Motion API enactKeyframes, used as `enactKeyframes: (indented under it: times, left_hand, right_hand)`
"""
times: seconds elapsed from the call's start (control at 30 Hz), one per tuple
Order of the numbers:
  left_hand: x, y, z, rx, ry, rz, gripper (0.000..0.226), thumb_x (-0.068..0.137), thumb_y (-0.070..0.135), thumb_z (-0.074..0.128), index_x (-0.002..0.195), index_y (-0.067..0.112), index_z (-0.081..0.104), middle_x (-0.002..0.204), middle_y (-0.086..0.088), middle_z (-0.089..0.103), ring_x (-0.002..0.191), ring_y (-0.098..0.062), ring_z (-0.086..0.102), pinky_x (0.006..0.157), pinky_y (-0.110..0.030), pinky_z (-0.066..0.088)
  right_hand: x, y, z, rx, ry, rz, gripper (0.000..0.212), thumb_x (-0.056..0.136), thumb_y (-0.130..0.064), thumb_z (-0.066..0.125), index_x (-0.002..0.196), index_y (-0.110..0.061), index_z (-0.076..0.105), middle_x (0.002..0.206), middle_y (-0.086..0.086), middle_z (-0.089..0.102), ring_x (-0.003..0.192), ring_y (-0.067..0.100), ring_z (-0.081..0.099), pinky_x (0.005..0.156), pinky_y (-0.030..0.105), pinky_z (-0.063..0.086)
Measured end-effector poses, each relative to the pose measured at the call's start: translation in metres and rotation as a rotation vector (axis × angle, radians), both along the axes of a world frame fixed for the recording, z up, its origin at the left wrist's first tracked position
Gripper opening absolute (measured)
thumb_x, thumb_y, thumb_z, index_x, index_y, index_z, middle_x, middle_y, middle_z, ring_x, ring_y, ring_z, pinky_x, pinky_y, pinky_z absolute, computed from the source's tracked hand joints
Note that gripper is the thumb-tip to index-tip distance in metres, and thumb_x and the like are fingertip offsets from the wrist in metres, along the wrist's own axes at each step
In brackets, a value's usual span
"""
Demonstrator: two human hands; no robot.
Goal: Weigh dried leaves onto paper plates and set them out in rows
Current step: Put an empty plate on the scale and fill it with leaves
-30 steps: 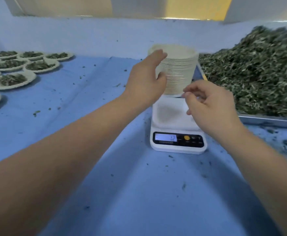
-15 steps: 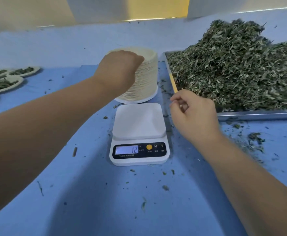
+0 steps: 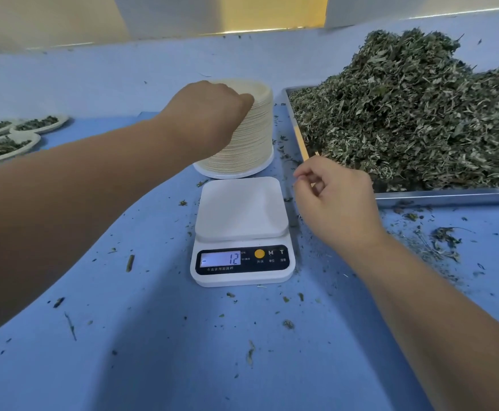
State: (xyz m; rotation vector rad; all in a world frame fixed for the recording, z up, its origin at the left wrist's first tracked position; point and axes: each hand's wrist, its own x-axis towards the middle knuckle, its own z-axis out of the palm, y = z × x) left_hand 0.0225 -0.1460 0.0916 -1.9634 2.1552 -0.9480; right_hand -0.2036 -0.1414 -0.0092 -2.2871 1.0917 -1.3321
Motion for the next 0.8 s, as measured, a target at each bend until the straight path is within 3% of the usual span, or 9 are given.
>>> enactKeyframes:
  times: [0.07,0.13,0.33,0.43,0.5,0.63,0.8]
  left_hand:
    - [0.002,0.000,0.003,-0.019,-0.018,-0.037,0.047,0.089,-0.005,0.049,0.134,0.007,0.042,0.087,-0.014,0.058,0.067,-0.032,0.047,0.051,-0.034,0.024]
    - [0.003,0.001,0.006,-0.043,-0.035,-0.083,0.060,0.091,-0.005,0.050,0.146,0.009,0.033,0.090,-0.018,0.060,0.067,-0.035,0.050,0.051,-0.035,0.025]
    - [0.001,-0.001,0.012,-0.124,-0.059,-0.156,0.071,0.085,-0.008,0.054,0.150,0.008,0.029,0.089,-0.018,0.053,0.065,-0.033,0.046,0.057,-0.040,0.029]
    - [0.003,-0.003,0.011,-0.234,-0.041,-0.099,0.066,0.075,-0.009,0.054,0.138,0.006,0.039,0.081,-0.011,0.050,0.067,-0.030,0.041,0.062,-0.039,0.025]
    - [0.004,-0.004,0.008,-0.296,0.109,-0.013,0.053,0.072,-0.007,0.053,0.123,0.006,0.049,0.081,-0.012,0.056,0.073,-0.032,0.043,0.068,-0.041,0.027]
    - [0.006,-0.001,-0.006,-0.489,0.600,0.048,0.039,0.072,-0.003,0.040,0.100,0.012,0.063,0.089,-0.010,0.060,0.098,-0.034,0.049,0.087,-0.040,0.033]
    - [0.004,0.010,-0.017,-0.638,0.984,-0.139,0.033,0.075,-0.005,0.041,0.088,0.007,0.068,0.106,-0.002,0.067,0.113,-0.018,0.058,0.089,-0.022,0.042]
  right_hand:
    - [0.000,0.000,0.000,0.007,-0.001,0.003,0.015,0.090,-0.020,0.056,0.092,-0.021,0.071,0.057,-0.018,0.051,0.060,0.019,0.059,0.066,0.041,0.056]
    - [0.000,0.000,0.000,0.017,-0.003,0.007,0.015,0.089,-0.021,0.056,0.091,-0.021,0.071,0.057,-0.019,0.050,0.060,0.017,0.059,0.066,0.040,0.057]
    - [0.000,0.001,0.000,0.036,0.009,0.006,0.014,0.089,-0.019,0.057,0.089,-0.021,0.071,0.054,-0.018,0.050,0.055,0.014,0.056,0.063,0.038,0.057]
    - [0.000,0.000,0.000,0.045,0.010,-0.003,0.014,0.089,-0.019,0.057,0.089,-0.022,0.071,0.054,-0.018,0.051,0.054,0.012,0.055,0.062,0.038,0.056]
    - [0.000,0.001,0.000,0.046,0.008,0.000,0.013,0.089,-0.018,0.058,0.089,-0.022,0.071,0.056,-0.017,0.053,0.056,0.013,0.057,0.062,0.039,0.057]
    - [-0.001,0.003,0.000,0.043,-0.008,0.004,0.014,0.089,-0.019,0.058,0.090,-0.021,0.071,0.062,-0.014,0.060,0.060,0.016,0.062,0.064,0.040,0.057]
    - [0.000,0.002,-0.001,0.101,-0.067,-0.006,0.014,0.087,-0.020,0.058,0.090,-0.025,0.071,0.066,-0.016,0.063,0.059,0.010,0.060,0.066,0.039,0.057]
